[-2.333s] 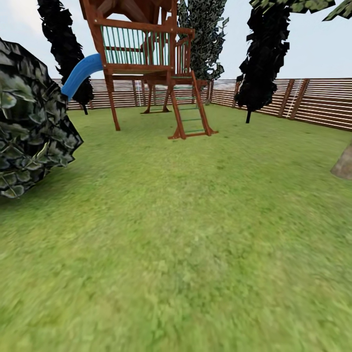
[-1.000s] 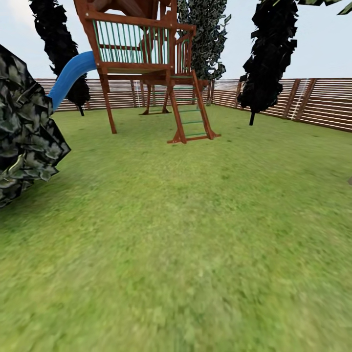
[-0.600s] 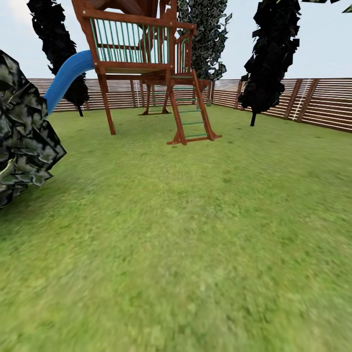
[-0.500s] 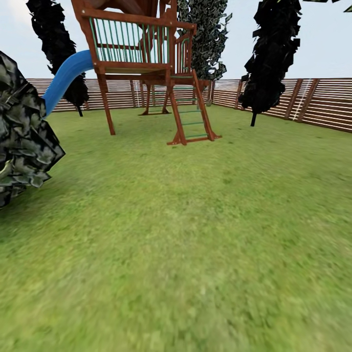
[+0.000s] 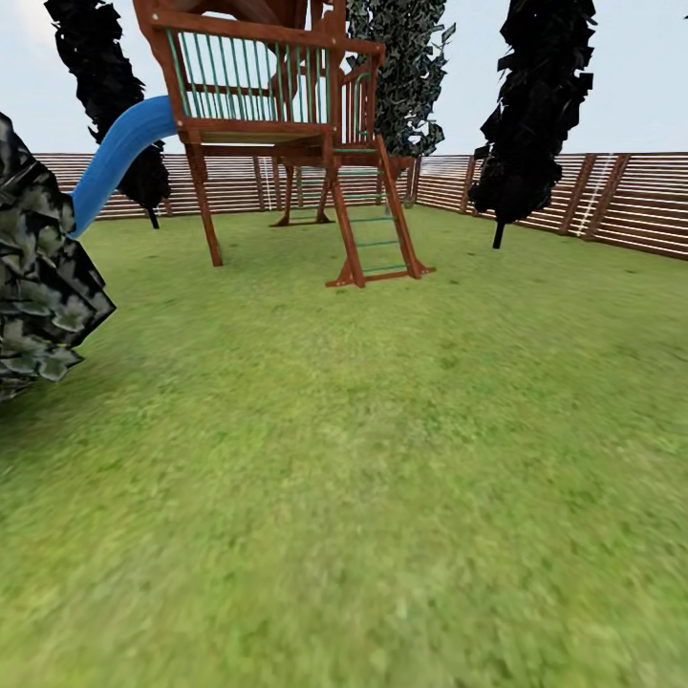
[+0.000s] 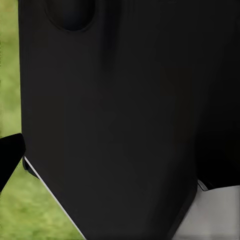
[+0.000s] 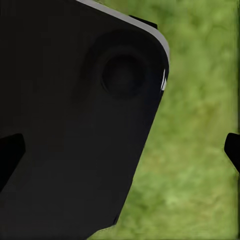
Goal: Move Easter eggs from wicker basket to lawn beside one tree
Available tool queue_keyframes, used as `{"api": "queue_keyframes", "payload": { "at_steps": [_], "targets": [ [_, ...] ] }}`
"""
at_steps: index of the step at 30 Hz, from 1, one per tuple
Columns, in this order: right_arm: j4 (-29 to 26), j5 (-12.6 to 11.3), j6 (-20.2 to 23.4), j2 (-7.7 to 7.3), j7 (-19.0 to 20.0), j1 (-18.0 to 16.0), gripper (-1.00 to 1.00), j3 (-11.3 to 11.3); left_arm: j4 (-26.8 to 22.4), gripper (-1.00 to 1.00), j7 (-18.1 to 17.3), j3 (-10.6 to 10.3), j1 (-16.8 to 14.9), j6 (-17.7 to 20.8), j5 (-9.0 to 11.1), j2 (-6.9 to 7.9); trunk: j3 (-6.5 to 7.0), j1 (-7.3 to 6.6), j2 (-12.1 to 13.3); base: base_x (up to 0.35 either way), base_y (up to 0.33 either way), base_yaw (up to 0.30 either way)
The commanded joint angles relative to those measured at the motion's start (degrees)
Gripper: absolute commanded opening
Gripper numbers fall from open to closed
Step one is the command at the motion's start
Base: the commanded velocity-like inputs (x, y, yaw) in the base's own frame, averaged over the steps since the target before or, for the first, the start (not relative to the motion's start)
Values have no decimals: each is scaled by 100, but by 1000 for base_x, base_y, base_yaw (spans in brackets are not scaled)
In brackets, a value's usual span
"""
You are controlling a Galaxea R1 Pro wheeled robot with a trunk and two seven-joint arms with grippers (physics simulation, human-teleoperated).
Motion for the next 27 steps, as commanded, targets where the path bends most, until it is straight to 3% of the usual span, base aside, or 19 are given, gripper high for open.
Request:
{"api": "queue_keyframes", "payload": {
  "at_steps": [1,27],
  "targets": [
    [4,7,-16,0,-2,-3,100,25,1,100,-1,30,-2,-13,39,-2,-5,3,-2,339,0,0],
    [4,7,-16,-2,-2,-3,100,25,1,100,-1,25,-2,-13,39,-4,-5,3,-2,339,0,0]
  ]
}}
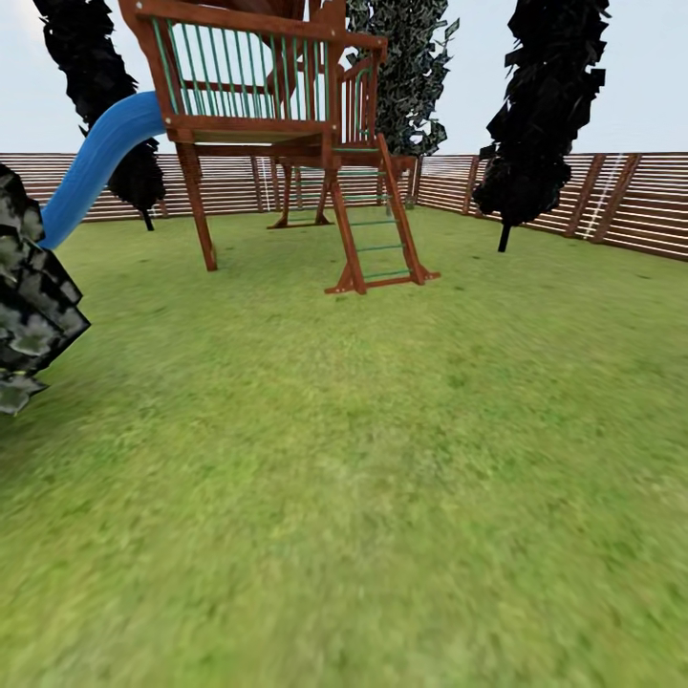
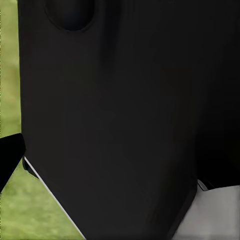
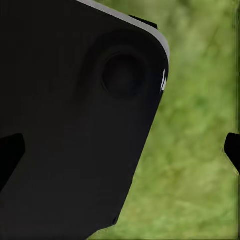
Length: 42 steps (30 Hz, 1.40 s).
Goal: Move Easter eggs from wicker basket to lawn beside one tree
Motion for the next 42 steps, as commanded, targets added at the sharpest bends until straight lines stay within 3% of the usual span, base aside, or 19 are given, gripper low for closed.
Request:
{"api": "queue_keyframes", "payload": {
  "at_steps": [1,42],
  "targets": [
    [4,7,-16,-2,-2,-3,100,25,1,100,-1,31,-2,-13,39,-2,-5,3,-2,339,0,0],
    [4,7,-16,-2,-2,-3,100,25,1,100,-1,30,-2,-13,39,-10,-5,3,-2,339,0,0]
  ]
}}
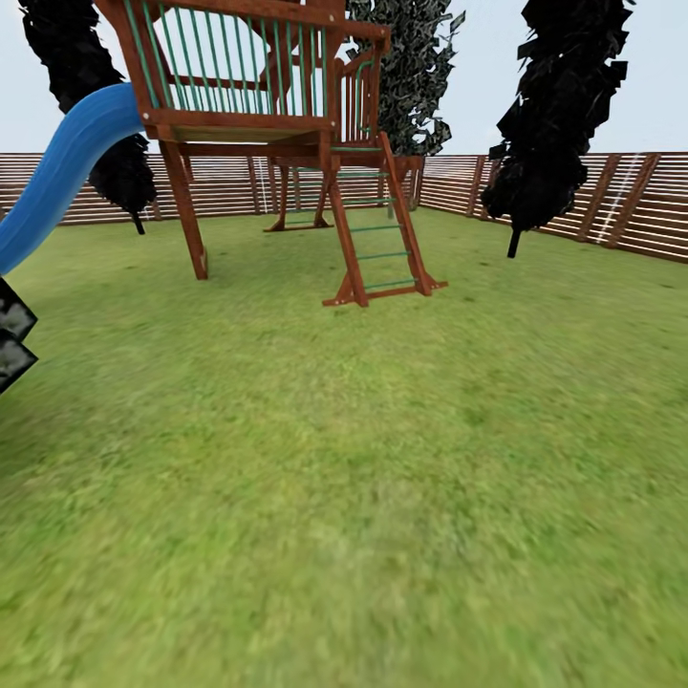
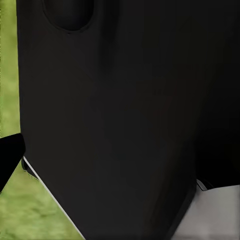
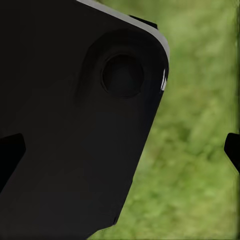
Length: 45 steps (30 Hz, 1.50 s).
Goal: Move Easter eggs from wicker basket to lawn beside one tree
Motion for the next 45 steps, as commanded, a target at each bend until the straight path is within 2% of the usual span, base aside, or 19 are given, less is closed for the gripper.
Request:
{"api": "queue_keyframes", "payload": {
  "at_steps": [1,45],
  "targets": [
    [4,7,-16,-2,-2,-3,100,25,1,100,-1,29,-2,-13,39,-1,-5,3,-2,339,0,0],
    [4,7,-16,-2,-2,-3,100,25,1,100,-1,28,-2,-13,39,6,-5,3,-2,339,0,0]
  ]
}}
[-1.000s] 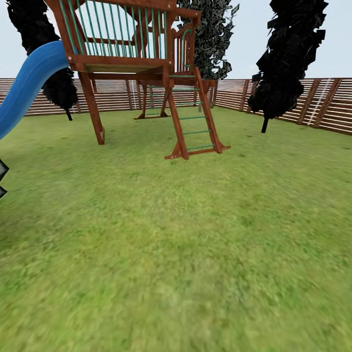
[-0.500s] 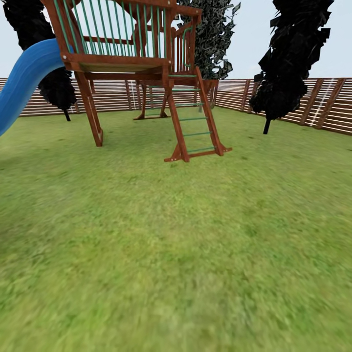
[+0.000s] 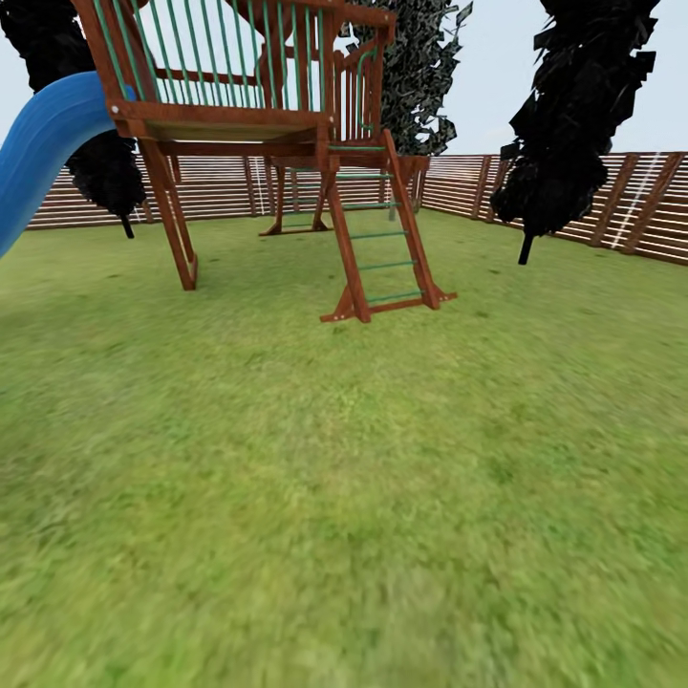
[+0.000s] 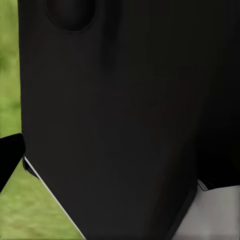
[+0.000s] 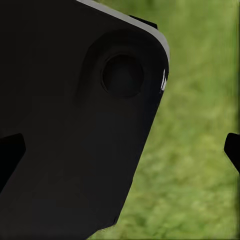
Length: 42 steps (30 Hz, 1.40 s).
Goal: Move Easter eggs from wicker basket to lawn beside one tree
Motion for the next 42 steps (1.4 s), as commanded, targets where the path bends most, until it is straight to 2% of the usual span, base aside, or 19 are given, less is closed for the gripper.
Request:
{"api": "queue_keyframes", "payload": {
  "at_steps": [1,42],
  "targets": [
    [4,7,-16,-2,-2,-3,100,25,1,100,-1,30,-2,-13,39,-2,-5,3,-2,339,0,0],
    [4,7,-16,-2,-2,-3,100,25,1,100,-1,32,-2,-13,39,-2,-5,3,-2,339,0,0]
  ]
}}
